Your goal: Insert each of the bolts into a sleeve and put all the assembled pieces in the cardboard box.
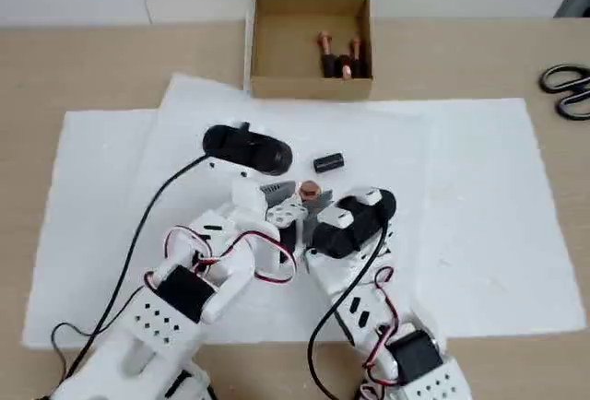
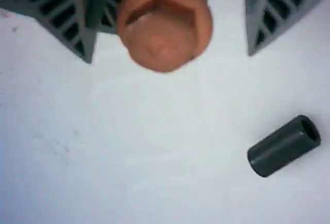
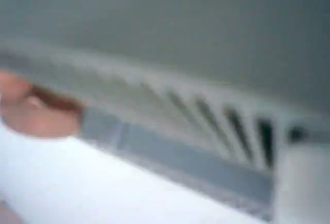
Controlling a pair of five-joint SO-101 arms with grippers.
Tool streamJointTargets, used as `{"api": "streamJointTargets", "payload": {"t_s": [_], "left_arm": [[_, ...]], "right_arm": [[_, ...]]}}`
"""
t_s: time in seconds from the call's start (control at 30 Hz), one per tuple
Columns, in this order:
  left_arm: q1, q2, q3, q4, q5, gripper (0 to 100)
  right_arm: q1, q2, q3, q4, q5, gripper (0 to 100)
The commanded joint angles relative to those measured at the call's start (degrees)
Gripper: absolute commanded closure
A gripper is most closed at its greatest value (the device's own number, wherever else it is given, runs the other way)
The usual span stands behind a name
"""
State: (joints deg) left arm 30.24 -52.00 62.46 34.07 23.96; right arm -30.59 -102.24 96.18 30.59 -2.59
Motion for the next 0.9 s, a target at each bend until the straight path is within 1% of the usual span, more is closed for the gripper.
{"api": "streamJointTargets", "payload": {"t_s": [0.0,0.1,0.17,0.33,0.43,0.53,0.6,0.67,0.73,0.8,0.87], "left_arm": [[-0.4,-3.6,-2.6,2.0,-0.3,82],[-0.9,-8.3,-3.5,5.0,-0.3,82],[-3.4,-10.4,-3.4,6.2,-0.4,82],[-11.5,-13.2,-3.3,6.6,-0.4,82],[-15.9,-14.9,-2.9,7.1,-0.3,81],[-21.7,-16.9,-1.4,9.9,-0.4,81],[-26.4,-18.4,0.4,12.6,-0.6,81],[-30.7,-20.0,2.2,14.9,-4.6,81],[-34.3,-21.3,4.6,15.6,-11.6,81],[-37.0,-22.4,6.9,15.6,-16.7,81],[-39.0,-23.3,8.5,15.7,-17.8,81]], "right_arm": [[0.3,-1.1,0.4,-0.1,-0.3,99.5],[0.3,-1.1,0.4,-0.1,-0.3,99.5],[0.3,-1.1,0.4,-0.1,-0.3,99.5],[0.4,-1.1,0.4,-0.1,-0.3,99.5],[2.4,-1.1,0.4,-0.1,-0.3,99.5],[5.3,-1.0,0.4,0.1,-0.3,99.5],[7.1,-1.0,0.4,2.2,1.7,99.5],[9.9,-1.0,0.4,4.6,5.8,99.5],[13.9,-1.0,-0.3,6.7,9.1,99.5],[17.3,-1.0,-3.1,9.3,11.3,99.5],[18.4,-0.9,-7.6,12.1,12.5,99.5]]}}
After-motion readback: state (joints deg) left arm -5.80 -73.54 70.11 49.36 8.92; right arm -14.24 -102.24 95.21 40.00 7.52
